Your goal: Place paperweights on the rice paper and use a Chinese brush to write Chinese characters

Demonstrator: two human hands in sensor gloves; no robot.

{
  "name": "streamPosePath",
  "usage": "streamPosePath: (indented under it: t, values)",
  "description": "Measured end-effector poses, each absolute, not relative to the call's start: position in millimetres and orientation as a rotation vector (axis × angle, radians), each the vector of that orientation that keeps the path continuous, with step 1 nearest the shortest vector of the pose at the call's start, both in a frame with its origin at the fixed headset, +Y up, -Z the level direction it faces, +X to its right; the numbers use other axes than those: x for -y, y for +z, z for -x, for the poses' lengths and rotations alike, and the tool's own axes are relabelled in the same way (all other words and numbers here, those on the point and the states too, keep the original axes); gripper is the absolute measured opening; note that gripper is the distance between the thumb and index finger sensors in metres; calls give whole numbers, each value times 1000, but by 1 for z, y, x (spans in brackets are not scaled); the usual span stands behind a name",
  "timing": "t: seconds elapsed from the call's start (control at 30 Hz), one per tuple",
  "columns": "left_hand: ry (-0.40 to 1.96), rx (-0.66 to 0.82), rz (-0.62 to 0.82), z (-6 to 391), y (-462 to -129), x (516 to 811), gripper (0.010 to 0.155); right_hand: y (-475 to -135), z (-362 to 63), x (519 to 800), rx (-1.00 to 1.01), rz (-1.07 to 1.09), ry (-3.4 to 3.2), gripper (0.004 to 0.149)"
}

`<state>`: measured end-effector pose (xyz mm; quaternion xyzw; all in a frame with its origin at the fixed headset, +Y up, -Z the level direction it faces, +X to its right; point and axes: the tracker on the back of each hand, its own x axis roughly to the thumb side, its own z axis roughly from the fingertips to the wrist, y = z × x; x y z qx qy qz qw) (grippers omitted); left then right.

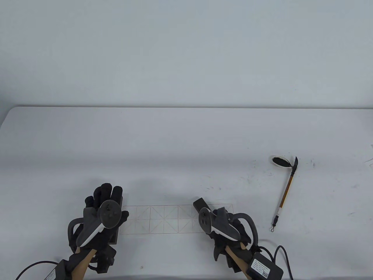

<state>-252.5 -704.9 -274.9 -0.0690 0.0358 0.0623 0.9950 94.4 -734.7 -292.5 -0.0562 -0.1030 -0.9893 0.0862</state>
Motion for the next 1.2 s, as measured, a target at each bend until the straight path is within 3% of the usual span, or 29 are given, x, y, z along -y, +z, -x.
streamPosePath:
  t: [0.53,1.2]
  values:
    - [128,-79,148,253,-276,705,84,-293,-151,735,401,-201,-3011,74]
    - [132,-82,163,254,-277,707,84,-293,-159,735,430,-311,-2996,75]
